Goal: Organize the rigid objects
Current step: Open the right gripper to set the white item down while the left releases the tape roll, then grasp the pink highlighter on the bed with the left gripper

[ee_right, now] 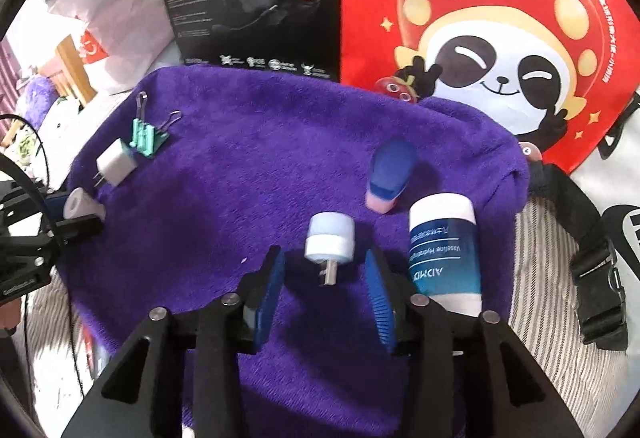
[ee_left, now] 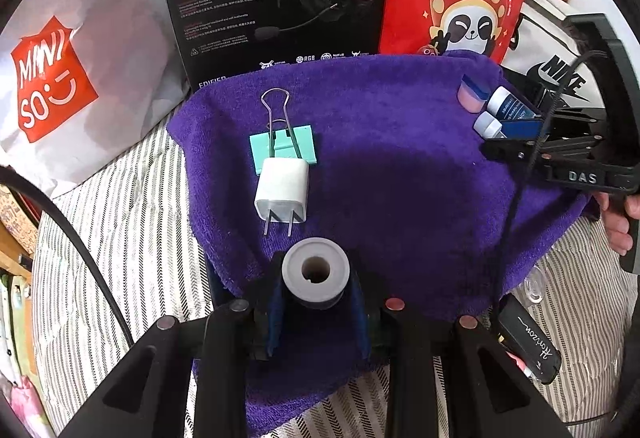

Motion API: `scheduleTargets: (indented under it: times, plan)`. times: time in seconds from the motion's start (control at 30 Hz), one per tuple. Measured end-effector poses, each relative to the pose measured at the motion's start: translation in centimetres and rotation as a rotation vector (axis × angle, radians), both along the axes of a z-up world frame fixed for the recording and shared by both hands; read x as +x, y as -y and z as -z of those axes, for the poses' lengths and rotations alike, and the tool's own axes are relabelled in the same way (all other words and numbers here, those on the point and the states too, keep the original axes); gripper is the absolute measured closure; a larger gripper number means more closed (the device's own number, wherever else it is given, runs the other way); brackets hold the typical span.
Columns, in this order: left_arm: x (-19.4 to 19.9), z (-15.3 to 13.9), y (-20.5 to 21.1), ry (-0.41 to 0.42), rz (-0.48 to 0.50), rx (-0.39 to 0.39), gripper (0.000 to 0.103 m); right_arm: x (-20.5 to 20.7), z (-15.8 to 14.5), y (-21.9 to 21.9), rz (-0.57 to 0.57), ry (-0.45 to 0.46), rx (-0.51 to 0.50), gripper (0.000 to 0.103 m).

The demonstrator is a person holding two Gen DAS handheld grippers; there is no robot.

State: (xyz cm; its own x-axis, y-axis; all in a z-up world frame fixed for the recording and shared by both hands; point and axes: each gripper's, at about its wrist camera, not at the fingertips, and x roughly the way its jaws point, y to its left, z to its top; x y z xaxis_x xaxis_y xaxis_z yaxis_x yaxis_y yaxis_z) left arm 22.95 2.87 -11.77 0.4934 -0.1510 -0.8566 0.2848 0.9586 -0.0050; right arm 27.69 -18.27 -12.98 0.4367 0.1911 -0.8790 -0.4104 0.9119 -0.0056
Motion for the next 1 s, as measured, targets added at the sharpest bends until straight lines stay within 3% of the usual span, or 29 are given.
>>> scheduleTargets:
  times: [0.13, 0.2, 0.23, 0.27, 0.47, 0.67, 0.77, 1.0]
  plan:
    - [0.1, 0.0, -0.1, -0.014, -0.001, -0.009, 0.072, -1.0, -1.2, -0.7, -0.049, 0.022, -0.019, 0.061]
    - [0.1, 0.0, -0.1, -0.026, 0.001, -0.044, 0.063, -1.5, -2.2, -0.8, -0.060, 0.038, -0.017, 0.061]
    - [0.1, -0.2, 0.0, -0.040, 0.015, -0.079, 0.050, -1.8, -2.9, -0.8, -0.062, 0.048, -0.014, 0.061]
    - [0.1, -0.2, 0.2, -0.046, 0.022, -0.093, 0.043, -2.1, -3.4, -0.7, -0.060, 0.055, -0.012, 0.061]
    - [-0.9, -1.2, 0.9, -0.034, -0.011, -0.037, 0.043, -5.0, -8.1, -0.1, -0.013, 0.150, -0.011, 0.055]
    - [-5.3, -4.3, 2.1, 0.059, 0.001, 0.046, 0.043, -10.3, -10.4, 1.4, 0.027, 0.197, 0.051, 0.054]
    - [-6.7, -4.7, 2.4, 0.051, 0.002, 0.022, 0.043, -12.7, -10.0, 2.4, 0.074, 0.191, 0.049, 0.054]
    - [-7.7, -1.9, 3.5, -0.023, -0.047, -0.082, 0.043, -17.4, -7.8, 5.5, 0.214, 0.134, 0.064, 0.054]
